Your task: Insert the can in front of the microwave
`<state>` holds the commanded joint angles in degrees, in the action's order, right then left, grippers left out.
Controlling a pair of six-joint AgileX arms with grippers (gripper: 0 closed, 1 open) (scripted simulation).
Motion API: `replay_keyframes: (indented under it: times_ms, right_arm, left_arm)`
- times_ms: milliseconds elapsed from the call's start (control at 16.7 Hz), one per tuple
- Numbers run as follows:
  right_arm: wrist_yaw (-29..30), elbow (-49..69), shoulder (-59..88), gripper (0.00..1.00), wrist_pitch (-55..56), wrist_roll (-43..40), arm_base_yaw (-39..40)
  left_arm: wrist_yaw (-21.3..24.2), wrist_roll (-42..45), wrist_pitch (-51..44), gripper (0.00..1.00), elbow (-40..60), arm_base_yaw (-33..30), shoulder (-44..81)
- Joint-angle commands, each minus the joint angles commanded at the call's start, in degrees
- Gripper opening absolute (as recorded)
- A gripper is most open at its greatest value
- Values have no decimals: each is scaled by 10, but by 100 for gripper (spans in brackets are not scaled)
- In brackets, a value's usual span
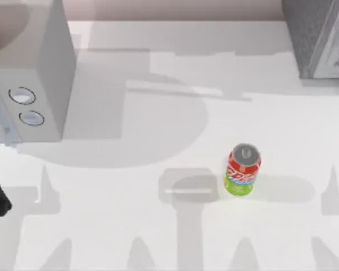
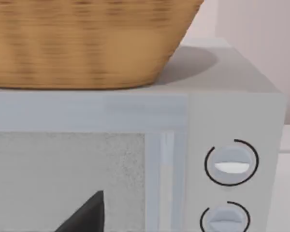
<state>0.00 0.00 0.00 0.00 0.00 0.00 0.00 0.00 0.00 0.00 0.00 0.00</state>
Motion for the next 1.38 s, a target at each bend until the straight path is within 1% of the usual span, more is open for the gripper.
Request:
replay_keyframes:
  times_ms: [180, 300, 480, 600, 720, 900, 1140, 1380]
  right_arm:
    - [0, 0, 0, 100, 0, 0, 0]
    - [0, 0, 0, 100, 0, 0, 0]
    - [0, 0, 0, 100, 0, 0, 0]
    - [0, 0, 0, 100, 0, 0, 0]
    - [0, 0, 0, 100, 0, 0, 0]
    - [0, 0, 0, 100, 0, 0, 0]
    - [0, 0, 0, 100, 0, 0, 0]
    - [0, 0, 0, 100, 0, 0, 0]
  left_arm:
    - [0, 1, -4, 100, 3, -3, 4]
    - [0, 8, -25, 100, 21, -16, 28]
    - [1, 24, -87, 100, 84, -58, 98]
    - [1, 35, -143, 100, 151, -96, 173]
    - [2, 45, -203, 100, 233, -138, 266]
    - [3, 54, -296, 100, 385, -204, 425]
    - [6, 57, -414, 100, 621, -290, 649]
    - [8, 49, -522, 100, 875, -363, 873]
